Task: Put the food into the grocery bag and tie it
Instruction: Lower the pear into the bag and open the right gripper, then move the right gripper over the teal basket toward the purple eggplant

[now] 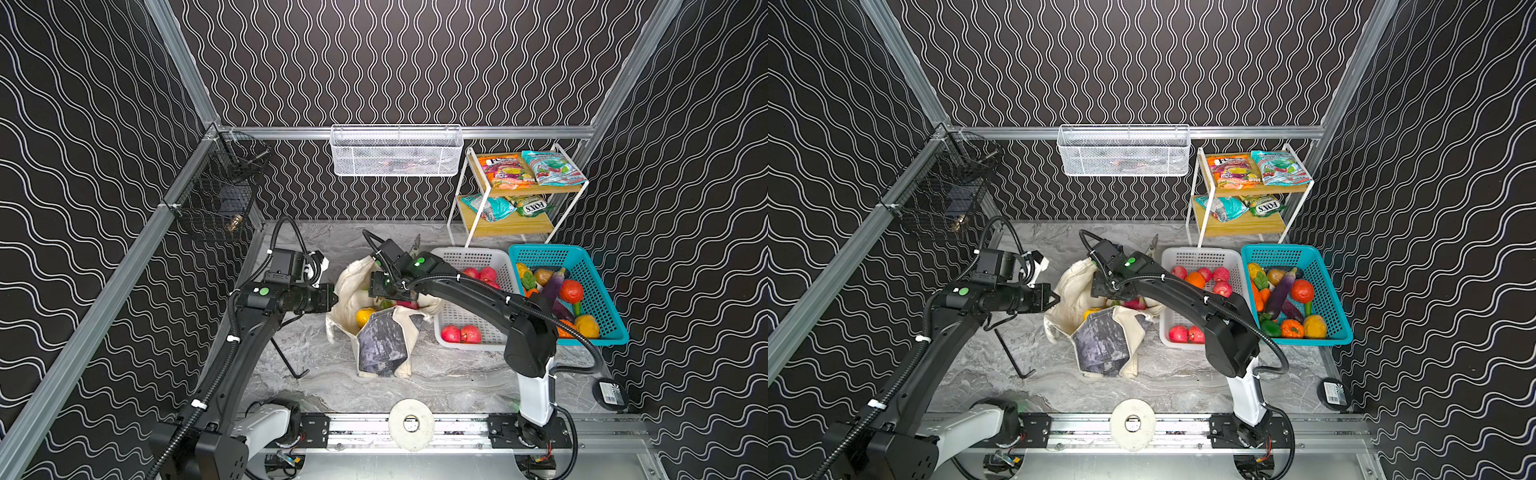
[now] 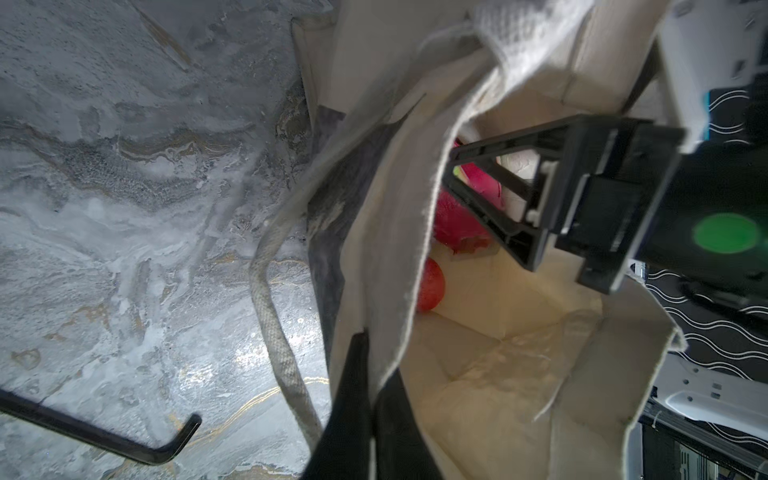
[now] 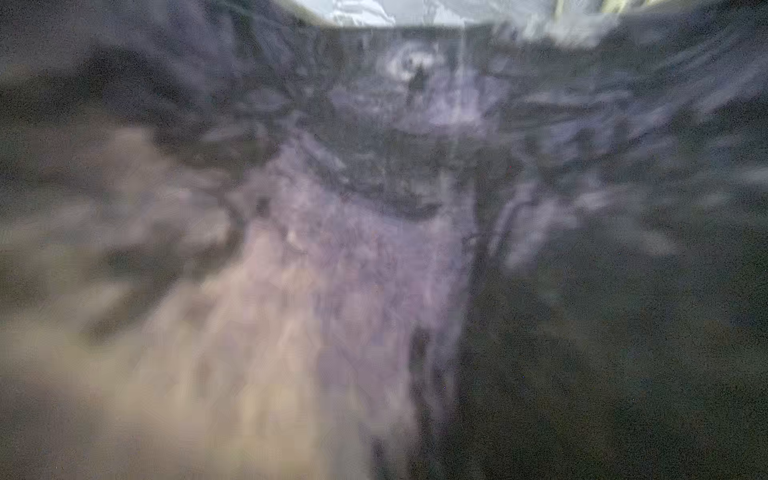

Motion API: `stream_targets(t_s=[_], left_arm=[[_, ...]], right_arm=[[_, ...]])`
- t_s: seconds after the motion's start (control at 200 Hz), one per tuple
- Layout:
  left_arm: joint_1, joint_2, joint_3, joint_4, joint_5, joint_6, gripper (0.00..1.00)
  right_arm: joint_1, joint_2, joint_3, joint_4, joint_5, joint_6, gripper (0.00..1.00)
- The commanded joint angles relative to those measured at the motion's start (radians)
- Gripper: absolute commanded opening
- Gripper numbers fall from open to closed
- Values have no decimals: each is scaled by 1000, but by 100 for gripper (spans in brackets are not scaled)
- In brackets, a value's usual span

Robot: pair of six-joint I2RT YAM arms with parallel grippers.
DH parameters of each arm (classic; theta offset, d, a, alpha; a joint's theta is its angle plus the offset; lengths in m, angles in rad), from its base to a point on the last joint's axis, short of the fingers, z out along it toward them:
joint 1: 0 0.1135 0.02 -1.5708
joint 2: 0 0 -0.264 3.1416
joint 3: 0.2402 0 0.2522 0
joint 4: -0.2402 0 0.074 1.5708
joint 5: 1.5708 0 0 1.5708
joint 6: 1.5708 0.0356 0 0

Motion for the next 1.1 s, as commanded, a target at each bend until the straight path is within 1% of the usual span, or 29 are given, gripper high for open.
stream_targets(t_s=[0.0, 0.18, 0.395, 0.42, 0.586, 0.706, 0.851, 0.931, 0.986, 1.091], left_arm=[[1, -1, 10, -3, 13, 24, 0], [0, 4, 12, -4, 10, 25, 0], [0, 10, 11, -1, 10, 24, 0], [0, 10, 12, 2, 9, 23, 0], [0, 12, 12, 1, 6, 19, 0], [0, 12, 15, -3, -3, 18, 0], [0, 14, 20, 1, -5, 9, 0], [1, 18, 23, 3, -8, 7, 0], [0, 21, 26, 5, -8, 5, 0], [0, 27, 32, 6, -10, 3, 0]], right_arm=[[1, 10, -6, 15, -10, 0, 71], [2, -12, 13, -2, 2, -14, 72], [15, -98, 56, -44, 60, -53, 72], [17, -135, 59, -46, 65, -58, 72], [20, -245, 50, -49, 89, -91, 73], [20, -332, 16, -26, 126, -128, 73], [16, -437, -47, 0, 233, -213, 73], [-4, -495, -91, 8, 277, -259, 76], [-29, -537, -131, 15, 281, -281, 78], [-123, -615, -216, 30, 265, -282, 78]])
